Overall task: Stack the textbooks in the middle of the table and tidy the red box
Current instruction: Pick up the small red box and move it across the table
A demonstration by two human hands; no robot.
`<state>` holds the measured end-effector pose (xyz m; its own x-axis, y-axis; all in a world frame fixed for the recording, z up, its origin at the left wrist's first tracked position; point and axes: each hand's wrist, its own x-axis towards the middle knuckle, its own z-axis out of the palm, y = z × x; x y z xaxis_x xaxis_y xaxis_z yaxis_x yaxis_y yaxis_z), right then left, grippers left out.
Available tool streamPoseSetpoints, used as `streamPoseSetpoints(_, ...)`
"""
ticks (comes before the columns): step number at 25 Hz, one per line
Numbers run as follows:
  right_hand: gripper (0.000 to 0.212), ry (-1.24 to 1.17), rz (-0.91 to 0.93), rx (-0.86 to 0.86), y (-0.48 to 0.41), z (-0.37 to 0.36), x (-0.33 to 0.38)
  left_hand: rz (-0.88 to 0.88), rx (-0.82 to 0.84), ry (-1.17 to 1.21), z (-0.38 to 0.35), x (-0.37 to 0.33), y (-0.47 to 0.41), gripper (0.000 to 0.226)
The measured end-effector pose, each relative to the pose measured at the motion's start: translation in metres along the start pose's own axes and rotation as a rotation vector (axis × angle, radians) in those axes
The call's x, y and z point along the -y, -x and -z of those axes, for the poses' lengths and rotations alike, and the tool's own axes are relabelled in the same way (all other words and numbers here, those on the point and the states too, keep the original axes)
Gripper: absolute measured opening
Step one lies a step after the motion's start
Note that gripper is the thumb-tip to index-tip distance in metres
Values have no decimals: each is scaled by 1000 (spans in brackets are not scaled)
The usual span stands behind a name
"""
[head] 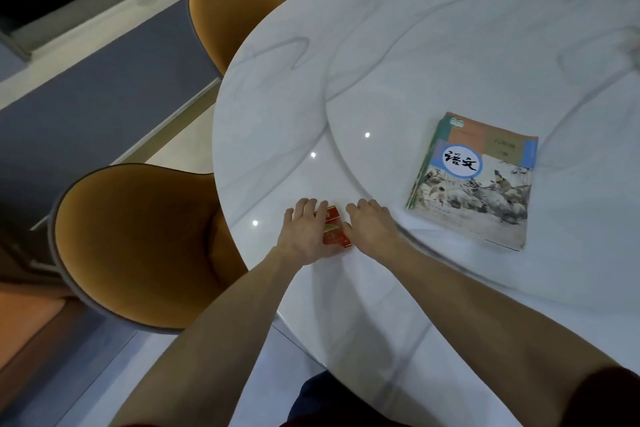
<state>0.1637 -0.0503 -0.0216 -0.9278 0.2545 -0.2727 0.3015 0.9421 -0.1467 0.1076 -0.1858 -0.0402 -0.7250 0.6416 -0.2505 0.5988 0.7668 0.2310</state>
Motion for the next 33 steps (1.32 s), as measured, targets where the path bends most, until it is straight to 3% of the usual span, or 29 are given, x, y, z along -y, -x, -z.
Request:
streamPoseSetpoints(8,28,-344,-163,107,-7,-21,17,-94,-56,132,-21,9,2,85)
streamPoseSetpoints(15,23,-658,-238,-15,-2,0,2,-180,-100,180,2,1,-5,86)
streamPoseSetpoints(22,28,-711,-348,-223,22,48,-38,-353,-138,204,43,-51,-25,86)
streamPoseSetpoints(33,23,-738,-590,-414,101,94,-129,-611,-97,212,54,-180,-42,88)
